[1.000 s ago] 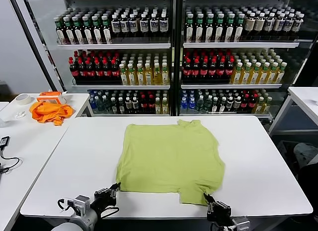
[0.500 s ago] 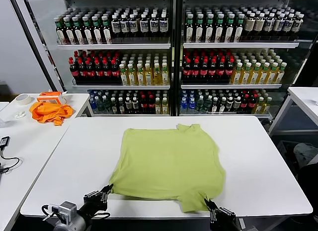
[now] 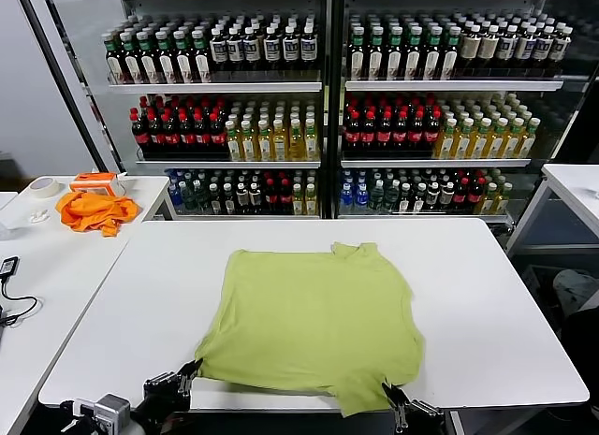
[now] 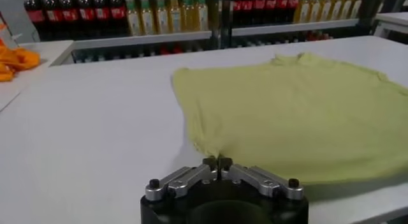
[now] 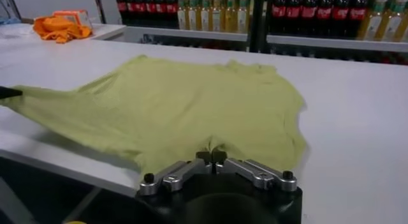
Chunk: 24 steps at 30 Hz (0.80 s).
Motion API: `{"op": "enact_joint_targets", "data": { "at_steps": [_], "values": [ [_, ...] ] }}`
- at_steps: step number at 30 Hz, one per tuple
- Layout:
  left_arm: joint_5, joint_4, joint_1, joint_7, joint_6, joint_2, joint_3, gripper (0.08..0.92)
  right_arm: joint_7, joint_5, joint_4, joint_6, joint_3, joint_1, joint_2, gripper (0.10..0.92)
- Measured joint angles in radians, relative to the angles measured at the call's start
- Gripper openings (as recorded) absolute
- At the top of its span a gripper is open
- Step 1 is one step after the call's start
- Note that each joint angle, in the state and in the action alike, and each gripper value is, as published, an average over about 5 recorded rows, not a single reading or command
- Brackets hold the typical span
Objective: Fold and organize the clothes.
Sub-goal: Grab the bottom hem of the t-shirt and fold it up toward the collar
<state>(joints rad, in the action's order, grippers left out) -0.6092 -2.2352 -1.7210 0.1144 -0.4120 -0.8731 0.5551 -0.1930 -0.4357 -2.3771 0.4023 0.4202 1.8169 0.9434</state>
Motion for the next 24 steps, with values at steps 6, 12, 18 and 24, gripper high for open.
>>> {"op": "enact_joint_targets", "data": {
  "at_steps": [6, 12, 18, 24],
  "values": [
    [-0.016, 0.086, 0.109, -0.031, 0.033, 0.015, -0.045, 0.084, -0.008, -0.037, 0.057, 0.028, -0.014, -0.103, -0.004, 0.11],
    [-0.03, 0.163, 0.208, -0.061, 0.057, 0.016, -0.092, 0.084, -0.017, -0.065, 0.114, 0.055, -0.04, -0.203, 0.004, 0.11],
    [-0.038, 0.229, 0.301, -0.083, 0.074, 0.004, -0.146, 0.084, -0.024, -0.087, 0.164, 0.075, -0.068, -0.295, 0.014, 0.11],
    [-0.039, 0.287, 0.388, -0.104, 0.093, -0.011, -0.202, 0.084, -0.029, -0.096, 0.202, 0.083, -0.08, -0.358, 0.029, 0.11]
  ]
}}
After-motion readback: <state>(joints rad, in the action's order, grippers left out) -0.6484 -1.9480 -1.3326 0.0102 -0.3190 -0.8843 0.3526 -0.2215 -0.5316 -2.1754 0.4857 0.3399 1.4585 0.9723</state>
